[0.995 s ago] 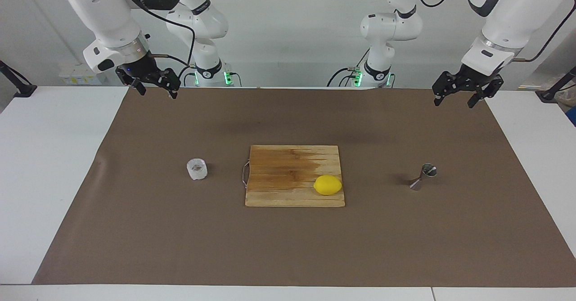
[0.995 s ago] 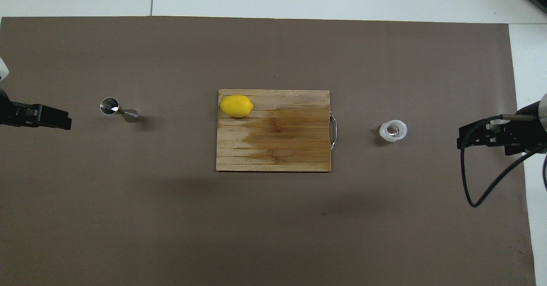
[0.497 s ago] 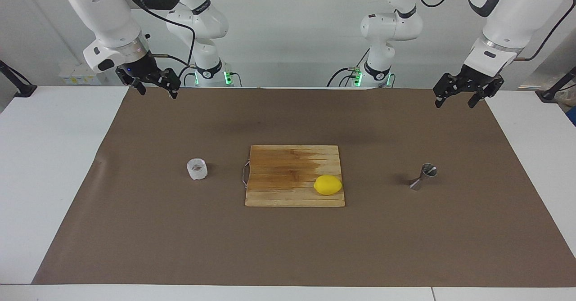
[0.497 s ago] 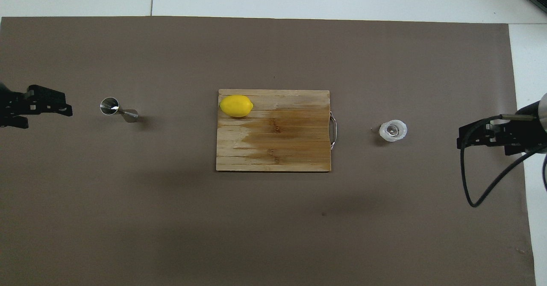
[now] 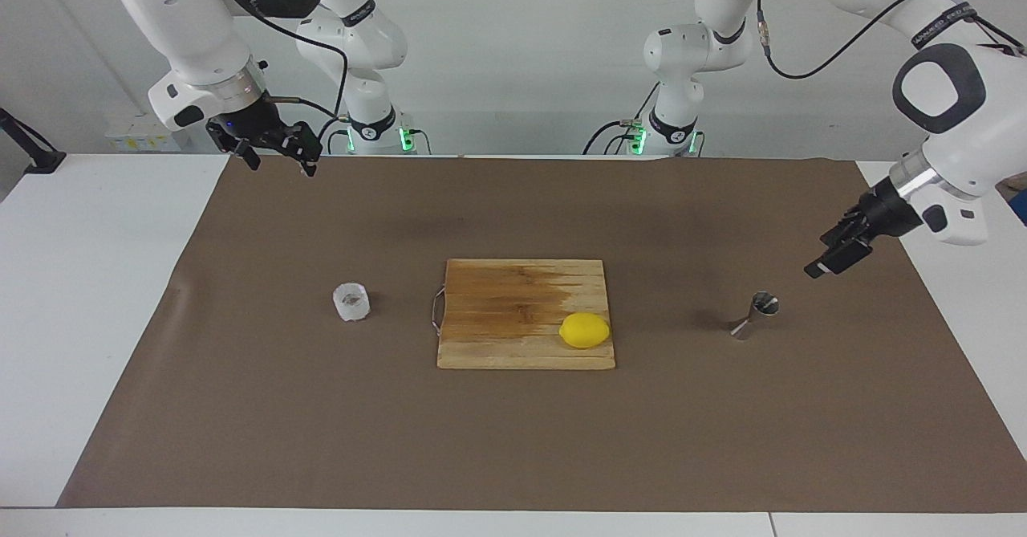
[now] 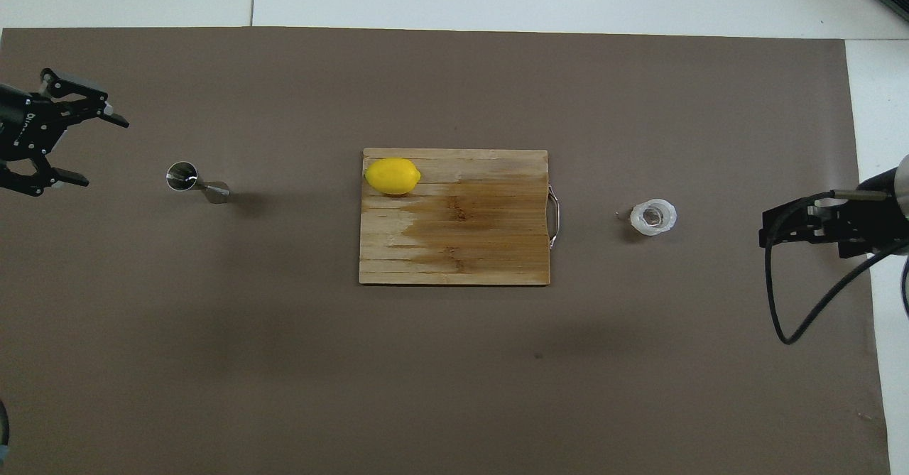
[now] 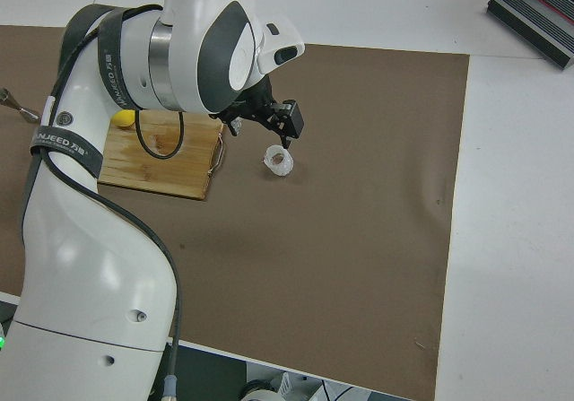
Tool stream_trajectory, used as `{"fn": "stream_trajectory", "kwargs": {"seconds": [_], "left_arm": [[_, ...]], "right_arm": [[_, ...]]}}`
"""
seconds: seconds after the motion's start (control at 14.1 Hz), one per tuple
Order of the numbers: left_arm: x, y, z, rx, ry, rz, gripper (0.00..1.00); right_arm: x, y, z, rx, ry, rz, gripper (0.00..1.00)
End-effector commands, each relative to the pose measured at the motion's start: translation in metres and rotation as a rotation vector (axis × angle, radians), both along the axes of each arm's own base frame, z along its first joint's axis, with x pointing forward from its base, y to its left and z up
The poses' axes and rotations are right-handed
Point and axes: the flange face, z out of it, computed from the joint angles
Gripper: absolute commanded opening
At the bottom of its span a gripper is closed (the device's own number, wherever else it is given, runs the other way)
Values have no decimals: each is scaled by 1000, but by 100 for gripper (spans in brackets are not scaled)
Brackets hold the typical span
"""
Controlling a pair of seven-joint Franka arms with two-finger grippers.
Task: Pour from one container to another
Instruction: 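Open the left gripper and reach toward the small silver cup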
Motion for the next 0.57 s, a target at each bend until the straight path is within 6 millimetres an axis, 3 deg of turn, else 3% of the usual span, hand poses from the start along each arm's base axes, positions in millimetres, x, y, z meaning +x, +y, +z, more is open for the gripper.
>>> {"fn": "stream_trajectory", "kwargs": {"seconds": [0.0, 0.14, 0.36, 0.5], "left_arm": [[20, 19, -27, -69, 74, 205, 100], [20, 46, -46, -144, 105, 281, 100], [29, 65, -105, -187, 193, 422, 100], [16, 73, -142, -230, 230, 490, 100]], "right_arm": [[1, 0, 2, 15, -13, -18, 100], [1, 0, 2, 15, -13, -18, 100], [1, 0, 2, 15, -14, -16, 100], [1, 0, 2, 15, -13, -18, 100]]}}
